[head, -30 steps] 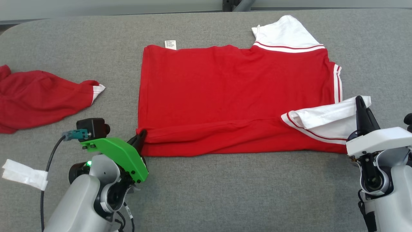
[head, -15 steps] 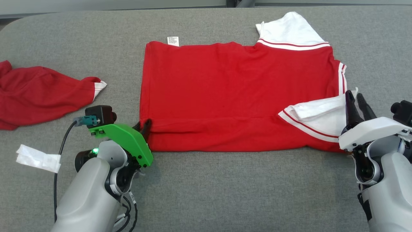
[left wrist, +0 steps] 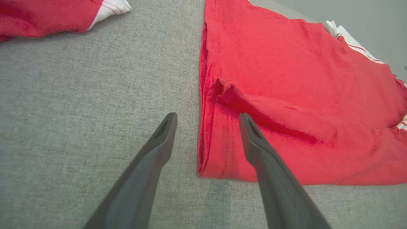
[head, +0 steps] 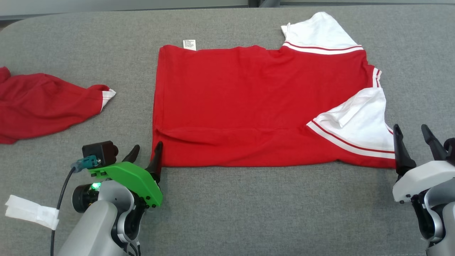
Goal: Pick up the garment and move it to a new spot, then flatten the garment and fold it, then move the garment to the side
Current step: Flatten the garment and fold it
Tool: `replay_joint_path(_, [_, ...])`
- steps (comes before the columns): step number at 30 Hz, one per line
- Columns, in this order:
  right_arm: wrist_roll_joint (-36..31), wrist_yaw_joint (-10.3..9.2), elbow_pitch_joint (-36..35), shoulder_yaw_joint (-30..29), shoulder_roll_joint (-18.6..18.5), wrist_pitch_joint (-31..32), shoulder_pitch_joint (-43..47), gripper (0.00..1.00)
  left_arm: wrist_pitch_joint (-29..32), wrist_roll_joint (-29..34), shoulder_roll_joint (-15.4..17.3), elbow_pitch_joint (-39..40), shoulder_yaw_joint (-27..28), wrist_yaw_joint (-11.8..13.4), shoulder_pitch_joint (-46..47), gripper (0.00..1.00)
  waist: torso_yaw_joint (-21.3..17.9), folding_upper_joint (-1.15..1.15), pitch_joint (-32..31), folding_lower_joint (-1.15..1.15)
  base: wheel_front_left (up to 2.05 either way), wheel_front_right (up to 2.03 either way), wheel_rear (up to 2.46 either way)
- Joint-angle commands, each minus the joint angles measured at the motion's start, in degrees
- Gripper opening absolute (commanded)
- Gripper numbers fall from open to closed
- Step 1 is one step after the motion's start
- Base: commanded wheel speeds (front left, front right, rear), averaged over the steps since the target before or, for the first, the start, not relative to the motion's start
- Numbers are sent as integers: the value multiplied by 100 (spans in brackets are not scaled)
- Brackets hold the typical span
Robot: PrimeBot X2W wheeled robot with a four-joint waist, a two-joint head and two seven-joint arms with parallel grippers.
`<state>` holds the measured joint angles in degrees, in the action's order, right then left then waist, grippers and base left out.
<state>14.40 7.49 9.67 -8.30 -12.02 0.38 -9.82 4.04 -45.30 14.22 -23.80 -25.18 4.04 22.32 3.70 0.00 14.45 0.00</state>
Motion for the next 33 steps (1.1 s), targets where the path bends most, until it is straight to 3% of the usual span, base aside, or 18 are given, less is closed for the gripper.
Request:
replay_joint_path(1, [-33, 0, -100, -4, -6, 89, 96, 100, 21, 41, 36, 61, -16, 31, -61, 100, -8, 0, 71, 0, 0, 0, 0])
replay_joint_path(6, [-295, 0, -478, 2, 28, 564, 353, 100, 146, 66, 99, 220, -42, 142, -115, 100, -38, 0, 283, 0, 0, 0, 0])
replay_joint_path(12, [-489, 0, -333, 114, 124, 911, 355, 100, 343, 81, 143, 12, -92, 198, 61, 100, -42, 0, 452, 0, 0, 0, 0])
replay_joint_path(25, [-429, -2, 127, 65, 100, 975, 309, 100, 659, -102, 83, -254, -320, -9, -107, 100, 21, 0, 472, 0, 0, 0, 0])
replay_joint_path(30, [-376, -1, 205, 107, 117, 996, 201, 100, 932, -259, -94, -232, -504, -195, -168, 100, 44, 0, 504, 0, 0, 0, 0])
replay_joint_path(31, [-364, -1, 236, 131, 113, 1003, 169, 100, 983, -265, -120, -235, -546, -223, -165, 82, 43, 0, 510, 0, 0, 0, 0])
replay_joint_path(32, [-339, -1, 274, 161, 113, 1005, 132, 100, 1019, -258, -130, -247, -582, -242, -156, 49, 40, 0, 514, 0, 0, 0, 0])
replay_joint_path(33, [-308, 0, 309, 220, 108, 1025, 107, 100, 1010, -242, -135, -267, -606, -253, -146, 32, 35, 0, 517, 0, 0, 0, 0])
